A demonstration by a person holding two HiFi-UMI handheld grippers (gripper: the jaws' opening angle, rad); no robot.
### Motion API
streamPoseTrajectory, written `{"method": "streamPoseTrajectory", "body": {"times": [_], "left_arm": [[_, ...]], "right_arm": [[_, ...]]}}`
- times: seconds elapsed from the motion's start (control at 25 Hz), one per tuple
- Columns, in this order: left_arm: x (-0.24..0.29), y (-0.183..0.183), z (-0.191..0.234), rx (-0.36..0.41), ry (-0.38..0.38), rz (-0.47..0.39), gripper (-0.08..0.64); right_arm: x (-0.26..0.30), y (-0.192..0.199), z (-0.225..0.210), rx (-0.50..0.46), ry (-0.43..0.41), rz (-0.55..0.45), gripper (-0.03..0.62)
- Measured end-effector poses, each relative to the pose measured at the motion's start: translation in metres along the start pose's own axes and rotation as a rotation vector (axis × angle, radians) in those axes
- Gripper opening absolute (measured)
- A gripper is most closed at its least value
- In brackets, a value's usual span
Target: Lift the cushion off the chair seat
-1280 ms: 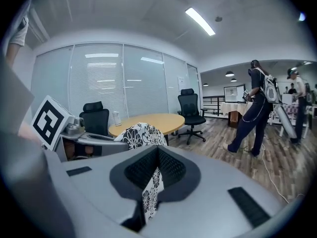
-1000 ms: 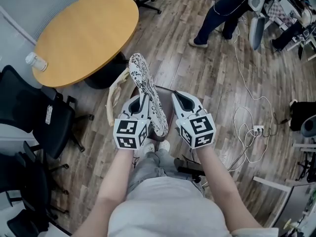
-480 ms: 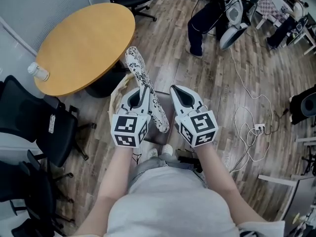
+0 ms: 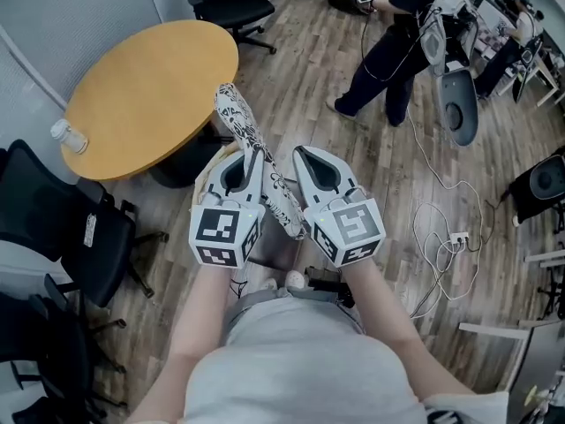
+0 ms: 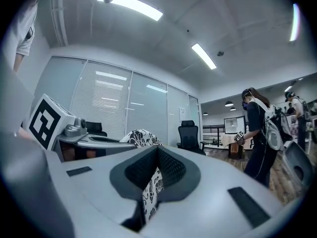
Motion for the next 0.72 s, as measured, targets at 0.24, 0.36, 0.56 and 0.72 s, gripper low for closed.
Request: {"method": "streamPoseTrajectory", "body": {"times": [0.24,0.36,0.56,0.72], "left_arm": [[-0.002,-0.013,-0.003,0.027,-0.004,-0.030,0.012],[-0.005,-0.018,-0.002,0.042,-0.012,-0.045,0.012],[-0.007,-0.021,-0.003,0.042,-0.029,-0.062,0.012],[-0.007,-0.022,-0.002,0.039,-0.038,-0.067,0.012]], "right_arm": [[-0.003,-0.009,0.005,-0.019,0.005,-0.033,0.021],[-0.004,-0.012,0.009,-0.024,0.003,-0.041,0.021],[-0.003,-0.013,0.010,-0.026,0.002,-0.046,0.021],[-0.002,-0.011,0.009,-0.017,-0.005,-0.051,0.021]]}}
Point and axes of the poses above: the fingertips, and each gripper's own axes: x forward along the fingers, z to its left, y out of its underside, the point moved 9 cm from there along -x, backward along the fingers, and after that the axes turned 7 degrees about x, right-handed, at the moved point
